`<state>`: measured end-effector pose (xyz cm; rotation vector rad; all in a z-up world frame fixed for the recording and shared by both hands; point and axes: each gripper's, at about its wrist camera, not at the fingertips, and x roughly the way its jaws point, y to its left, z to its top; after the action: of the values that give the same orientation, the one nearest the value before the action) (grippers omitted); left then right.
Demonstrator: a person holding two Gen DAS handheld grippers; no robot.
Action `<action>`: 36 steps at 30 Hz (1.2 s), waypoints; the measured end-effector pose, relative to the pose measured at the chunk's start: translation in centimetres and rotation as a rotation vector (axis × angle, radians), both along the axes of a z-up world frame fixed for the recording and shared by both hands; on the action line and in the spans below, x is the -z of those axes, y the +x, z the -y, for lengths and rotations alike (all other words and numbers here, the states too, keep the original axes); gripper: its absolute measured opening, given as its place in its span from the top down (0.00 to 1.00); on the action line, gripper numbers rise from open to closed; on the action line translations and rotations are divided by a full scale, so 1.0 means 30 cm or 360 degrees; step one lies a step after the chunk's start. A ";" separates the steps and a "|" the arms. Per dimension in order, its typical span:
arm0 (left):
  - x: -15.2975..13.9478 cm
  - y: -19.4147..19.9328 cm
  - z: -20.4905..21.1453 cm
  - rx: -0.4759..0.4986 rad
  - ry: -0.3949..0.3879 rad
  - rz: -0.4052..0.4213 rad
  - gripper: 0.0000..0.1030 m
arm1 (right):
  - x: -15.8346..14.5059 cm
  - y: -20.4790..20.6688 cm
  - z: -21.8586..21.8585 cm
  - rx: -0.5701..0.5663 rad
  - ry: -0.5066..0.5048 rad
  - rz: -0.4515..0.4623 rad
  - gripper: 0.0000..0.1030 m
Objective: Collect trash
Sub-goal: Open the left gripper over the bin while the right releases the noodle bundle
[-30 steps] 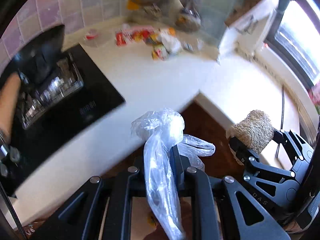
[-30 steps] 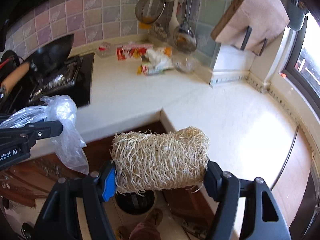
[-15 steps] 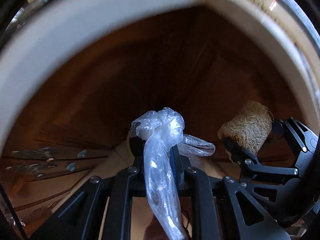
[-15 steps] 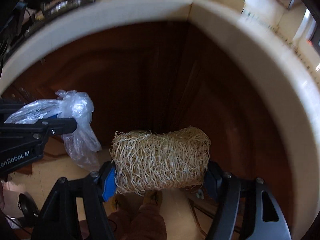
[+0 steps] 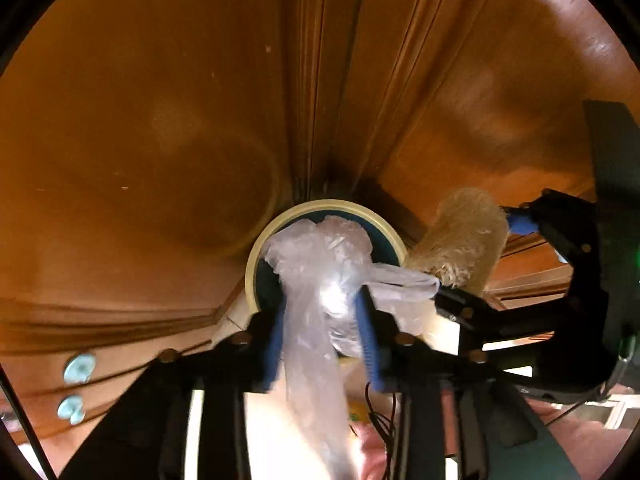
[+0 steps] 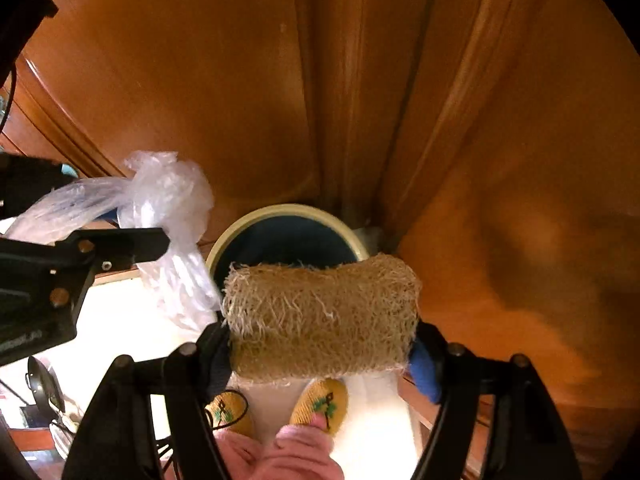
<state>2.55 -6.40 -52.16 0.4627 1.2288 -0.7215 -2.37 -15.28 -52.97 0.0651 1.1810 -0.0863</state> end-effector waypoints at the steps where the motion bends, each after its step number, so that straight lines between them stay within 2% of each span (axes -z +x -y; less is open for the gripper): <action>1: 0.014 0.014 -0.012 0.0008 -0.0008 0.0006 0.45 | 0.024 0.003 0.002 -0.0011 0.0014 -0.0002 0.28; 3: 0.037 0.022 -0.020 0.0014 -0.0023 0.0019 0.28 | 0.065 0.010 0.003 -0.0033 0.0049 -0.0004 0.28; 7: 0.077 0.042 -0.050 -0.0009 -0.0036 -0.0014 0.21 | 0.140 0.027 0.021 -0.0068 0.0139 -0.0056 0.26; 13: 0.111 0.043 -0.080 -0.0080 0.0004 -0.0045 0.21 | 0.178 0.071 0.020 -0.0057 0.0163 -0.0125 0.21; 18: 0.131 0.052 -0.093 -0.0121 0.0034 -0.0049 0.20 | 0.185 0.095 0.006 -0.0011 0.0176 -0.0133 0.07; 25: 0.144 0.041 -0.113 -0.0190 0.0052 -0.0066 0.21 | 0.173 0.109 0.015 0.0076 0.0157 -0.0139 0.05; 31: 0.082 0.016 -0.152 -0.0227 0.0055 -0.0084 0.21 | 0.130 0.089 0.027 0.0122 0.0130 -0.0193 0.05; 34: 0.021 0.004 -0.168 -0.0272 0.0035 -0.0111 0.21 | 0.060 0.067 0.038 0.0159 0.0143 -0.0189 0.05; 36: -0.050 -0.007 -0.177 -0.0306 -0.0001 -0.0125 0.21 | -0.021 0.044 0.040 0.0187 0.0148 -0.0175 0.05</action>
<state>2.33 -1.07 -50.65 0.3129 1.3265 -0.5799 -1.06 -16.46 -52.34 0.2140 1.2907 -0.1402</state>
